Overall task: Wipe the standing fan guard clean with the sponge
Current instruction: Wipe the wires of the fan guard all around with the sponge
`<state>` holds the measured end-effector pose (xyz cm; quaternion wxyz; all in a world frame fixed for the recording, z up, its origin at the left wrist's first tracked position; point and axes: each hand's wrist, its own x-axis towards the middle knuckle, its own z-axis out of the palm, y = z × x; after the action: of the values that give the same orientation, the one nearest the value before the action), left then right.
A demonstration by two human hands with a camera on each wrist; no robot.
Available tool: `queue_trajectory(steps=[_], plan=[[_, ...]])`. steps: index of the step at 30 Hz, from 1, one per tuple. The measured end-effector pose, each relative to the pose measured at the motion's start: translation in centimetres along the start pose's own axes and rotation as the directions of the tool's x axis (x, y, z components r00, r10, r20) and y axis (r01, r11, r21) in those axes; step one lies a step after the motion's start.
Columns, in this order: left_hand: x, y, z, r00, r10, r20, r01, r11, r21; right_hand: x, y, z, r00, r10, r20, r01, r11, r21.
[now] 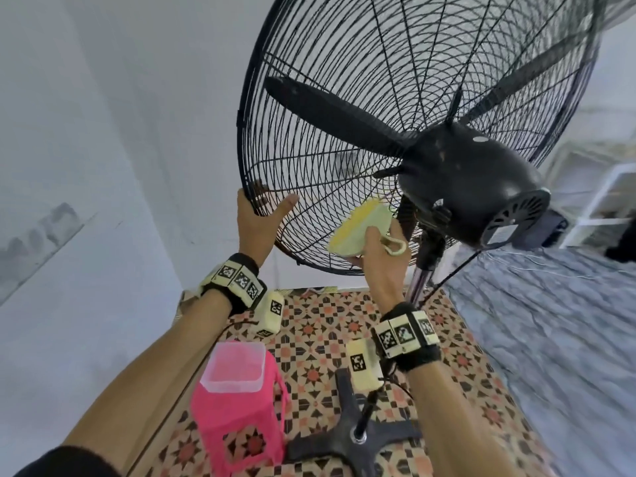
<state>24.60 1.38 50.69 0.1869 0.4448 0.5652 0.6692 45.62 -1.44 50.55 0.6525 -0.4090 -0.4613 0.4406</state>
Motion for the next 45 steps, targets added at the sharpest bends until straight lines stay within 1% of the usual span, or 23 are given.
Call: queue_trajectory(steps=[3,5,8,10,12,14,15,16,18,20,22,23,25,27,28,30,32,35,37,39,41,43,45], plan=[[0.1,-0.2,0.1,1.000,0.013,0.021,-0.013,1.000,-0.005,-0.1,-0.4,0.4,0.997,-0.009,-0.071,0.016,0.995,0.099],[0.2,-0.2,0.1,0.999,0.007,0.035,-0.007,1.000,-0.003,-0.7,0.4,1.3,0.997,-0.019,-0.076,0.027,0.993,0.112],[0.3,-0.3,-0.3,0.999,-0.013,0.042,0.013,1.000,-0.002,-3.9,3.7,3.1,1.000,0.015,0.012,-0.015,0.998,0.053],[0.3,-0.4,-0.6,0.999,-0.023,0.044,0.023,1.000,0.009,-6.1,5.0,3.5,0.999,-0.008,0.043,0.007,1.000,0.009],[0.2,-0.4,-0.8,0.998,-0.033,0.055,0.032,0.999,0.016,-5.9,4.6,3.4,0.998,-0.046,-0.051,0.047,0.999,0.017],[0.1,-0.5,-0.6,0.998,-0.025,0.064,0.023,0.999,0.026,-4.2,3.3,3.1,0.980,-0.071,-0.188,0.090,0.991,0.099],[0.1,-0.4,-0.5,0.998,-0.016,0.064,0.014,0.999,0.029,-3.2,2.9,3.0,0.973,-0.082,-0.216,0.115,0.983,0.145],[0.1,-0.3,-0.3,0.998,-0.014,0.060,0.012,1.000,0.026,-2.6,2.5,3.1,0.975,-0.086,-0.206,0.122,0.978,0.171],[0.1,-0.3,-0.2,0.998,-0.021,0.051,0.020,1.000,0.021,-2.5,2.9,3.5,0.988,-0.063,-0.139,0.080,0.989,0.124],[0.3,-0.4,-0.4,0.998,-0.049,0.047,0.048,0.998,0.027,-3.7,4.2,3.8,0.999,-0.040,-0.028,0.041,0.999,0.033],[0.4,-0.4,-0.7,0.997,-0.050,0.059,0.047,0.998,0.038,-4.6,4.8,3.3,0.998,-0.032,0.059,0.032,0.999,0.000],[0.4,-0.3,-0.8,0.997,-0.037,0.065,0.034,0.999,0.039,-4.4,4.4,2.9,0.998,-0.016,0.063,0.015,1.000,0.017],[0.2,-0.4,-0.8,0.997,-0.022,0.075,0.019,0.999,0.042,-3.4,3.6,2.0,1.000,-0.003,0.002,0.003,0.997,0.073],[0.0,-0.4,-0.6,0.997,-0.004,0.076,0.000,0.999,0.049,-2.7,3.1,1.6,0.996,-0.067,-0.056,0.072,0.992,0.102],[-0.1,-0.3,-0.5,0.997,0.006,0.075,-0.010,0.999,0.051,-2.7,3.3,1.9,0.991,-0.115,-0.066,0.120,0.990,0.068],[-0.1,-0.2,-0.6,0.997,0.006,0.075,-0.009,0.999,0.049,-3.9,4.5,3.0,0.983,-0.183,-0.017,0.181,0.981,-0.063],[0.1,-0.3,-0.9,0.996,-0.009,0.087,0.004,0.999,0.050,-5.5,6.4,4.1,0.981,-0.177,0.081,0.189,0.968,-0.168],[0.3,-0.7,-1.5,0.995,-0.011,0.102,0.003,0.997,0.077,-6.3,8.1,4.5,0.951,-0.242,0.195,0.288,0.921,-0.263],[0.3,-0.9,-1.6,0.994,-0.001,0.114,-0.009,0.996,0.086,-5.6,7.8,4.1,0.940,-0.253,0.229,0.320,0.887,-0.332],[0.2,-0.8,-1.4,0.993,0.008,0.114,-0.017,0.997,0.081,-4.7,6.5,3.6,0.938,-0.189,0.291,0.289,0.889,-0.355],[0.2,-0.7,-1.3,0.993,0.008,0.121,-0.016,0.998,0.067,-4.2,5.1,2.7,0.905,-0.097,0.414,0.258,0.899,-0.355],[0.5,-0.7,-1.4,0.992,0.015,0.128,-0.024,0.998,0.063,-4.0,4.4,1.5,0.837,0.039,0.546,0.200,0.907,-0.372],[0.5,-0.7,-1.6,0.990,0.022,0.137,-0.031,0.997,0.064,-4.1,4.3,0.4,0.766,0.203,0.610,0.020,0.941,-0.338]])
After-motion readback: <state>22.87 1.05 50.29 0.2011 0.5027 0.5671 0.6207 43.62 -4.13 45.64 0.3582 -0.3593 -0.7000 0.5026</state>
